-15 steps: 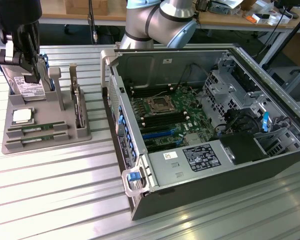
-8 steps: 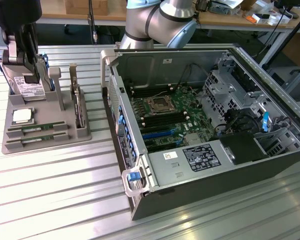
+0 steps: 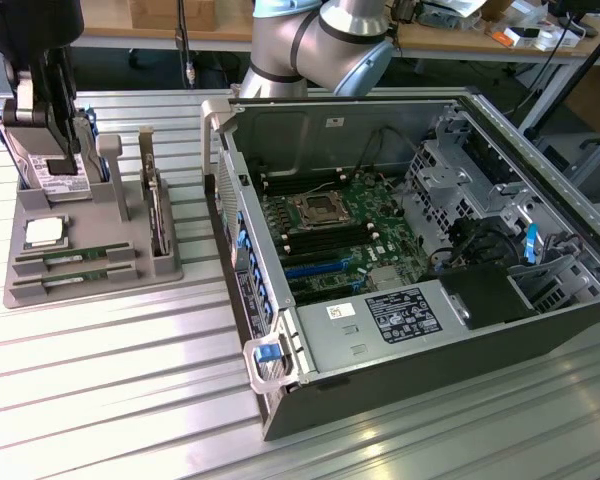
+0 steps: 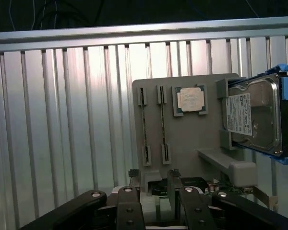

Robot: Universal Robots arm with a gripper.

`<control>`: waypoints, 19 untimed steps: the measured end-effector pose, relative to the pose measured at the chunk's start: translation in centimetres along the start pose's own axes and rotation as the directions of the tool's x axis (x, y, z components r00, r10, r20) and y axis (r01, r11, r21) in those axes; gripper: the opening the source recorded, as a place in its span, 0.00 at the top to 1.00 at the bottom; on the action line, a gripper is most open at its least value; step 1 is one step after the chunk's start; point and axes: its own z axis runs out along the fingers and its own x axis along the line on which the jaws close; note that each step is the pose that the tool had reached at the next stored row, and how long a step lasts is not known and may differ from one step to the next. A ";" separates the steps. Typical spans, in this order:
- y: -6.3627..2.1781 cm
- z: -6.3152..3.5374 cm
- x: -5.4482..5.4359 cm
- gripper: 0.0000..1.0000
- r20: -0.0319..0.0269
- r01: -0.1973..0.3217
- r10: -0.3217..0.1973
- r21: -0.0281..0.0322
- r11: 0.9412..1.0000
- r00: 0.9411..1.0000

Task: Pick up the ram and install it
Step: 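Pick up the ram and move it above insertion slot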

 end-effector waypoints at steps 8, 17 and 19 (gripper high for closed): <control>-0.03 0.50 0.0 0.64 0.000 0.000 0.000 0.000 1.000 1.000; -0.06 1.36 0.0 0.64 0.000 0.000 0.000 0.000 1.000 1.000; -0.07 1.49 0.0 0.64 0.000 0.000 0.000 0.000 1.000 1.000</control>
